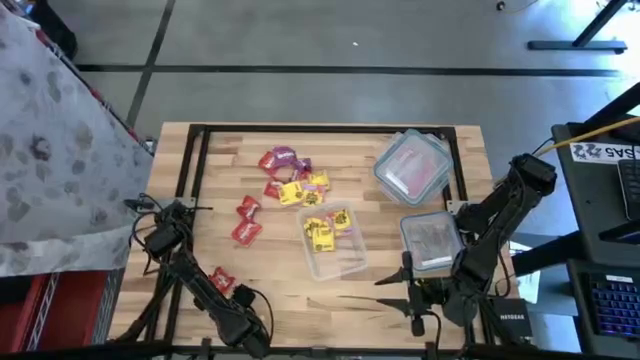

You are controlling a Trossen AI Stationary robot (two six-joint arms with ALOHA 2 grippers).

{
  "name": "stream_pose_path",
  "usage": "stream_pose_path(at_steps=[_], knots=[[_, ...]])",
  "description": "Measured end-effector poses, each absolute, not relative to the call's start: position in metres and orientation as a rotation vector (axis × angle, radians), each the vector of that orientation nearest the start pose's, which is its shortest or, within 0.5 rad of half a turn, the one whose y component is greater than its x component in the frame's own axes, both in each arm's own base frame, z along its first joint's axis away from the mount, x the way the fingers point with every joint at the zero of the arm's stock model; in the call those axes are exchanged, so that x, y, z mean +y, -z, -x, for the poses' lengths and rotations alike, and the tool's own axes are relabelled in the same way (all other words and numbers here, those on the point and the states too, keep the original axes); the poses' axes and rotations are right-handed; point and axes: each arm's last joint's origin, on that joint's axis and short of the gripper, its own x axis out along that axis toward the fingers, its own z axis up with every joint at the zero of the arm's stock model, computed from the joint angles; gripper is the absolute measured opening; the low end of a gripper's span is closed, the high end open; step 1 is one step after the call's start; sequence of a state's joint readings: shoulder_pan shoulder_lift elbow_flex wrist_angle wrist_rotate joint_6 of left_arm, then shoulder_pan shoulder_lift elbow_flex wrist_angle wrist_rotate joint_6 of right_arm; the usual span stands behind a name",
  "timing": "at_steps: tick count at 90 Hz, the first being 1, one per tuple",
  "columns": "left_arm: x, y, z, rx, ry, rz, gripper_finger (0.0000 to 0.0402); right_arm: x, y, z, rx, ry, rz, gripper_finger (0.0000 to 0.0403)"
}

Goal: Sort candy
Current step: Put the yellow candy into the rectangular transparent food container

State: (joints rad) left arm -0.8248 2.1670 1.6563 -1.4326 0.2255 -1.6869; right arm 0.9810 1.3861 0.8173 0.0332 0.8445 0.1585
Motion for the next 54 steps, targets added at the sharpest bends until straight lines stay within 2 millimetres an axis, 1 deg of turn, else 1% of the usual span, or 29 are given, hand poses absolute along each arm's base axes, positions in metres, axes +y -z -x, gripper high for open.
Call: stream_pose_path(at_steps=[10,19,26,32,40,48,54], knots=[[-0.276,-0.202,-0.268,1.679,-0.987,0.482,0.0,0.225,-0.237,-0.177,0.335,-0.106,0.267,0.0172],[-0.27,-0.229,-0.291,1.53,-0.833,0.466,0.0,0.225,-0.238,-0.177,0.333,-0.106,0.266,0.0172],[-0.258,-0.245,-0.311,1.395,-0.77,0.413,0.0,0.225,-0.238,-0.177,0.33,-0.108,0.267,0.0172],[-0.243,-0.254,-0.326,1.301,-0.742,0.335,0.0,0.226,-0.239,-0.177,0.323,-0.109,0.261,0.0172],[-0.219,-0.26,-0.346,1.195,-0.702,0.146,0.0,0.226,-0.239,-0.177,0.324,-0.108,0.261,0.0172],[-0.191,-0.26,-0.367,1.133,-0.671,-0.042,0.0,0.226,-0.239,-0.177,0.324,-0.108,0.259,0.0172],[-0.169,-0.257,-0.384,1.136,-0.635,-0.148,0.0,0.226,-0.239,-0.177,0.327,-0.115,0.253,0.0172]])
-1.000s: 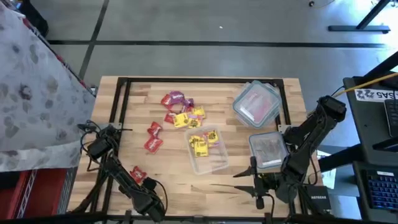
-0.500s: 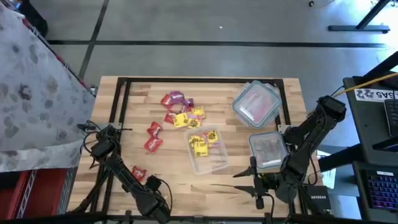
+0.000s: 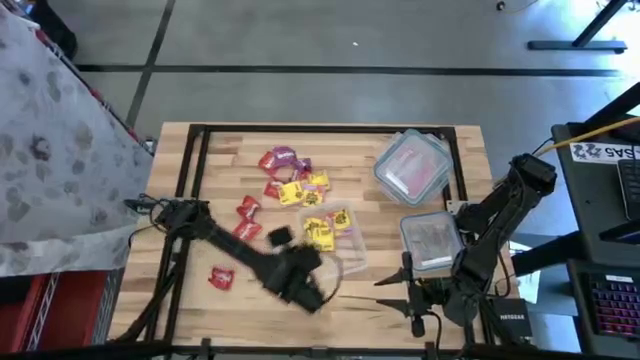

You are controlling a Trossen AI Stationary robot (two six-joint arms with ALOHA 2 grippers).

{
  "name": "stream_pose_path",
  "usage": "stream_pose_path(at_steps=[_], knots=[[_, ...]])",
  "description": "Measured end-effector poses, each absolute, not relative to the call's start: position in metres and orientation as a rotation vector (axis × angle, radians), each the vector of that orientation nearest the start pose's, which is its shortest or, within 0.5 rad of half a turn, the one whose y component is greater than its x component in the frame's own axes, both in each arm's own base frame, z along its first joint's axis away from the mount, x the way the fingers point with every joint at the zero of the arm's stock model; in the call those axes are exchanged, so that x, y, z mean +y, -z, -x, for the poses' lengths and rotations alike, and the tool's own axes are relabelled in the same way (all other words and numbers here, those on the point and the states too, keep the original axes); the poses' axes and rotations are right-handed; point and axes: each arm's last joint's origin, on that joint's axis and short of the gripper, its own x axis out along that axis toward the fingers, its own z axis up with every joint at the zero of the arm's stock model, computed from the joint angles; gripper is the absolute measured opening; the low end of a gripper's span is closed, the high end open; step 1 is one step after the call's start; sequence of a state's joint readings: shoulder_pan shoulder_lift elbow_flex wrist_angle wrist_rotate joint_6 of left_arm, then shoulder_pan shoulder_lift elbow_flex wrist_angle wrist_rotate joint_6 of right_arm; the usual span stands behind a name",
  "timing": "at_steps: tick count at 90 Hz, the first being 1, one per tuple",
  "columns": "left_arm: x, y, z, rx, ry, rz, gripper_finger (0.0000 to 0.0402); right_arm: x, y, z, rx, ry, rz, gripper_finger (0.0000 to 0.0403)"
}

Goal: Sort candy
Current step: Put the yellow candy into the rectangular transparent food container

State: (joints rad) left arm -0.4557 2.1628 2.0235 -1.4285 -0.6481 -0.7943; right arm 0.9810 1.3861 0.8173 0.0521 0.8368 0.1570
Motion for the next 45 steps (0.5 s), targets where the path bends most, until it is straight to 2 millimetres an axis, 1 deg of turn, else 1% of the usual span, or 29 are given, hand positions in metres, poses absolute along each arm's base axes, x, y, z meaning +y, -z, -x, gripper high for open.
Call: stream_pose_path(at_steps=[10,22,34,45], knots=[[-0.128,-0.248,-0.408,1.156,-0.585,-0.237,0.0,0.226,-0.239,-0.177,0.327,-0.115,0.246,0.0172],[-0.088,-0.234,-0.425,1.213,-0.508,-0.353,0.0,0.226,-0.238,-0.177,0.328,-0.114,0.234,0.0172],[-0.061,-0.217,-0.427,1.329,-0.383,-0.485,0.0,0.226,-0.238,-0.177,0.331,-0.121,0.228,0.0172],[-0.05,-0.201,-0.423,1.422,-0.266,-0.566,0.0,0.226,-0.238,-0.177,0.332,-0.12,0.223,0.0172]])
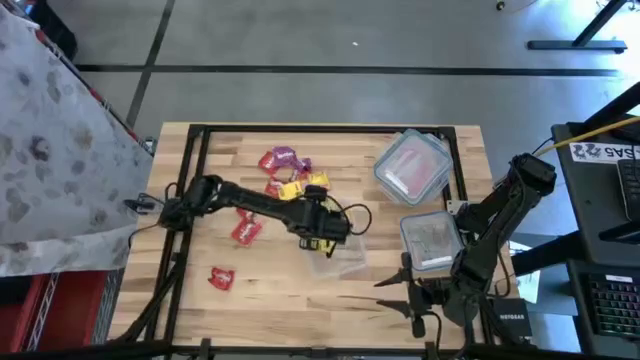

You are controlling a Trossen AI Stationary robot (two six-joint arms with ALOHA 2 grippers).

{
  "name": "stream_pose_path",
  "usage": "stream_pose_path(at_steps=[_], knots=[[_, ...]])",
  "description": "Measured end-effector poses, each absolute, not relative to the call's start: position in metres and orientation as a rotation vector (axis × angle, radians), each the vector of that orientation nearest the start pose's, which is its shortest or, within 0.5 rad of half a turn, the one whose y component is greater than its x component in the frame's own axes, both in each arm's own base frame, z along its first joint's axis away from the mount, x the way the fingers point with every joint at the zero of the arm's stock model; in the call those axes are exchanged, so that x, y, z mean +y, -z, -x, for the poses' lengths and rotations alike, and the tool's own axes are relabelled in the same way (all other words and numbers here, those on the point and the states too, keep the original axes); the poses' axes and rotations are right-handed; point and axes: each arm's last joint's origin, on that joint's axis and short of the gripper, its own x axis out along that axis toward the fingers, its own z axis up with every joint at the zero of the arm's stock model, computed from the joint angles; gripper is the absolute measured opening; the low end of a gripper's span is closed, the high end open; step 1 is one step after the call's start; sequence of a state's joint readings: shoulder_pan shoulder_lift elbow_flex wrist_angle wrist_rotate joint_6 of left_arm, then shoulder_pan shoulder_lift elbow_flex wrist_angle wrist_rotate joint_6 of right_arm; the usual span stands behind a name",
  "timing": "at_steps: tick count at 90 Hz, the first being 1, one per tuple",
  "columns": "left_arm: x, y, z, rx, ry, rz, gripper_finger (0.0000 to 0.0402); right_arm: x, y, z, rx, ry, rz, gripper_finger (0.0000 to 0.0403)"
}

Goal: Sort candy
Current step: Put the yellow candy into the rectangular transparent food container

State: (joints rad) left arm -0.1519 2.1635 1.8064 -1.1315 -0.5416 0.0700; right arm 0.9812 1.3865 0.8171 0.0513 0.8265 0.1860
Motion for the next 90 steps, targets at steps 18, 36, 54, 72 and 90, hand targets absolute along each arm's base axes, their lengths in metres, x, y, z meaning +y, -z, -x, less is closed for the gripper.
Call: stream_pose_path(at_steps=[18,36,54,72,90], knots=[[-0.052,-0.178,-0.419,1.457,-0.113,-0.653,0.0,0.226,-0.238,-0.177,0.333,-0.117,0.204,0.0172],[-0.06,-0.169,-0.413,1.472,-0.085,-0.678,0.0013,0.226,-0.238,-0.177,0.333,-0.116,0.198,0.0172],[-0.076,-0.177,-0.415,1.437,-0.071,-0.678,0.0074,0.226,-0.238,-0.177,0.333,-0.116,0.198,0.0172],[-0.095,-0.207,-0.422,1.329,-0.163,-0.709,0.0105,0.226,-0.238,-0.177,0.333,-0.117,0.205,0.0172],[-0.104,-0.243,-0.413,1.319,-0.347,-0.707,0.0107,0.226,-0.238,-0.177,0.333,-0.118,0.209,0.0172]])
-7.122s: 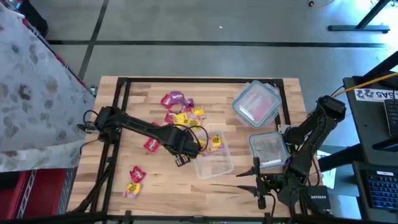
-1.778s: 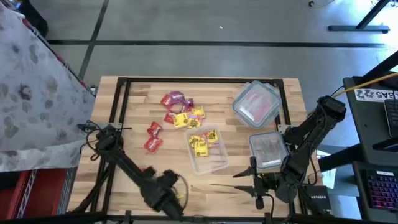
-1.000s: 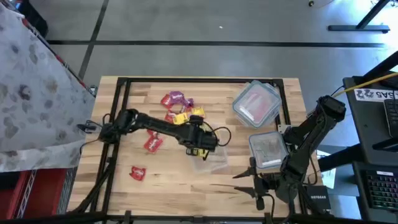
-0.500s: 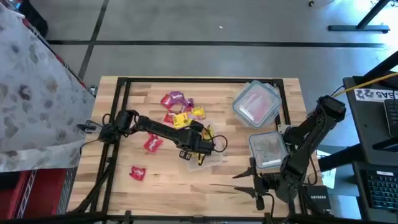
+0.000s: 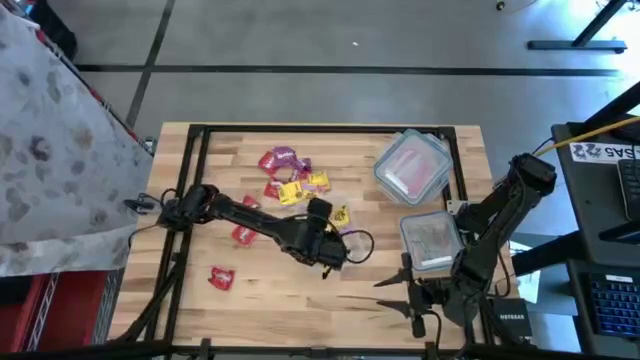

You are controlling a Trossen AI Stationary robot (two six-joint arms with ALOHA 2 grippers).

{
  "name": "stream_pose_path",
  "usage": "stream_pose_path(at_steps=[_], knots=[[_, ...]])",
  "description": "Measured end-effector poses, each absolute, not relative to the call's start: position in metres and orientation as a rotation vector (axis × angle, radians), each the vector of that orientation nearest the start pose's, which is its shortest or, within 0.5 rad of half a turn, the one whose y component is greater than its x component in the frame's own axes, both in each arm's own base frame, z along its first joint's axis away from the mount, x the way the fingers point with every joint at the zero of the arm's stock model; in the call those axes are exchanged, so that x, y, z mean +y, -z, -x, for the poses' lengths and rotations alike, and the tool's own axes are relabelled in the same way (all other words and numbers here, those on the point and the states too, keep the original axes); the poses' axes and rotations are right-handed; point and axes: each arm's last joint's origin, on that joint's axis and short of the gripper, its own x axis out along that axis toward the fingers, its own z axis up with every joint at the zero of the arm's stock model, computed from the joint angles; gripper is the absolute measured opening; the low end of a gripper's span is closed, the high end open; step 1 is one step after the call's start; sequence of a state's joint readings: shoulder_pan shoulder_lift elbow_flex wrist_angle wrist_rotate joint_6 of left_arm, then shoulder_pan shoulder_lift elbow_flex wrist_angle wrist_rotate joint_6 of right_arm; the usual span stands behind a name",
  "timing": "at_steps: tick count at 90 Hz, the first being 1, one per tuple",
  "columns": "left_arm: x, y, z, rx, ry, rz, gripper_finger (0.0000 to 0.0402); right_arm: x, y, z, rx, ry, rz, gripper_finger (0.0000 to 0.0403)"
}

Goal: Sort candy
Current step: Put the yellow candy into the rectangular transparent food container

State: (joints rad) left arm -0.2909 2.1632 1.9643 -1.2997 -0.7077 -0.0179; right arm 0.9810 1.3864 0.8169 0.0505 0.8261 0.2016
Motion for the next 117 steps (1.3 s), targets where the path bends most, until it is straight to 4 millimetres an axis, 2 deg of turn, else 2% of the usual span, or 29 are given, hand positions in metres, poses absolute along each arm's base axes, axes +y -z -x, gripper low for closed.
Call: stream_pose_path(at_steps=[6,17,27,44,53,66,83,101,117], knots=[[-0.094,-0.251,-0.405,1.366,-0.479,-0.619,0.0107,0.226,-0.238,-0.177,0.333,-0.118,0.208,0.0172],[-0.059,-0.252,-0.399,1.471,-0.641,-0.408,0.0107,0.226,-0.238,-0.177,0.333,-0.118,0.207,0.0172],[-0.028,-0.247,-0.401,1.505,-0.629,-0.278,0.0107,0.226,-0.238,-0.177,0.333,-0.118,0.206,0.0172],[0.032,-0.233,-0.388,1.696,-0.657,-0.157,0.0113,0.227,-0.238,-0.177,0.344,-0.147,0.194,0.0172],[0.056,-0.225,-0.382,1.762,-0.649,-0.085,0.0134,0.227,-0.238,-0.177,0.343,-0.146,0.194,0.0172],[0.082,-0.212,-0.372,1.836,-0.627,-0.023,0.0186,0.227,-0.238,-0.177,0.344,-0.145,0.194,0.0172],[0.095,-0.194,-0.369,1.824,-0.58,0.045,0.0238,0.227,-0.238,-0.177,0.344,-0.146,0.193,0.0172],[0.09,-0.172,-0.376,1.739,-0.509,0.013,0.0238,0.227,-0.238,-0.177,0.343,-0.146,0.193,0.0172],[0.085,-0.154,-0.37,1.739,-0.471,0.013,0.0235,0.227,-0.238,-0.177,0.34,-0.139,0.201,0.0172]])
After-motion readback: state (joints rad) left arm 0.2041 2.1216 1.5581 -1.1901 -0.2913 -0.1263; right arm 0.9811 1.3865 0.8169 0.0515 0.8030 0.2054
